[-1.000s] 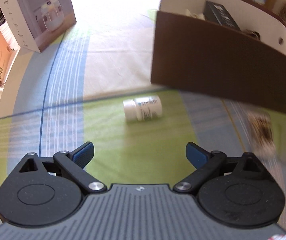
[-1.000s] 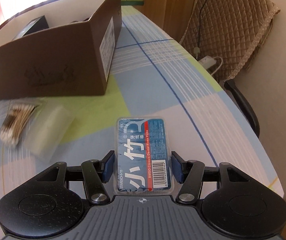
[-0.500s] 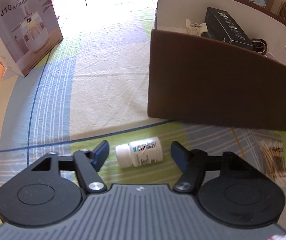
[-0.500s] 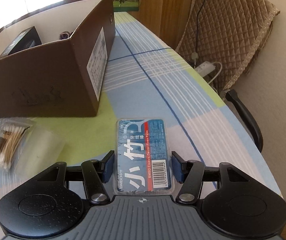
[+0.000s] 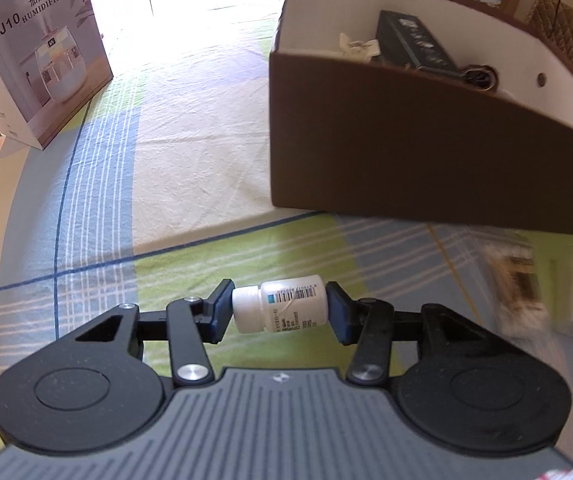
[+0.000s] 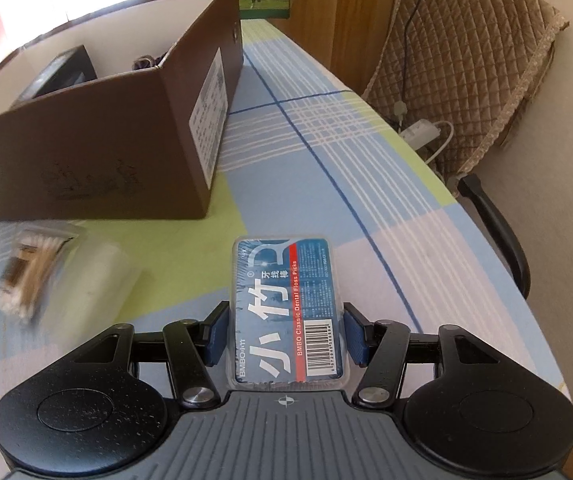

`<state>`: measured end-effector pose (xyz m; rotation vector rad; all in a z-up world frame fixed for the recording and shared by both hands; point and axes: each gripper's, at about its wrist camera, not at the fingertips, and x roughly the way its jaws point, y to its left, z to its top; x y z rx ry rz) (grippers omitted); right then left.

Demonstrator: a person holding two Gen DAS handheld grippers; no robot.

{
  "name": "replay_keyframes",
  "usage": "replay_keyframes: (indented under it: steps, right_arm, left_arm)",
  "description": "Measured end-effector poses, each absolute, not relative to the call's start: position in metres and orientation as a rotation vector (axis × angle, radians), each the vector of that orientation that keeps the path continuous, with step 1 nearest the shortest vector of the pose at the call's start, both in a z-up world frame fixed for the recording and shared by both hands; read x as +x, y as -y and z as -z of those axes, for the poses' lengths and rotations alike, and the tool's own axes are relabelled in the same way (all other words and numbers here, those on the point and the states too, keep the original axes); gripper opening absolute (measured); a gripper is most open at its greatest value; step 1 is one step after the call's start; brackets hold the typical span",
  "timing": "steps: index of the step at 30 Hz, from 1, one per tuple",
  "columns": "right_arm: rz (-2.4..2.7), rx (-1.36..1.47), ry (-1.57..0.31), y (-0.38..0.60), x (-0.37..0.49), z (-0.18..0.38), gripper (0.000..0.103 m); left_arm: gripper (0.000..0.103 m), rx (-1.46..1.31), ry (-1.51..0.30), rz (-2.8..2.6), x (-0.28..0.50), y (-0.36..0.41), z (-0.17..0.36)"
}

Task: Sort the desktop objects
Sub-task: 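Grasp the white pill bottle with the left gripper while the right gripper holds the toothpick pack, then carry the pill bottle and toothpick pack with both grippers over the brown box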

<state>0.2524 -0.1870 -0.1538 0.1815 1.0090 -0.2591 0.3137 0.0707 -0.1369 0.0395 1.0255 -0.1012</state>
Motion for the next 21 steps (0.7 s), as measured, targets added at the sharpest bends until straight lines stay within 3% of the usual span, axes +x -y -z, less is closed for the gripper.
replay_keyframes:
  steps: [11, 21]
  right_arm:
    - [0.191, 0.264, -0.823, 0.191, 0.249, 0.073, 0.054]
    - [0.033, 0.219, -0.721, 0.169, 0.304, 0.026, 0.054]
  left_arm:
    - [0.044, 0.068, -0.901, 0.225, 0.315, -0.047, 0.065]
    - [0.044, 0.135, -0.837, 0.301, 0.363, -0.009, 0.031]
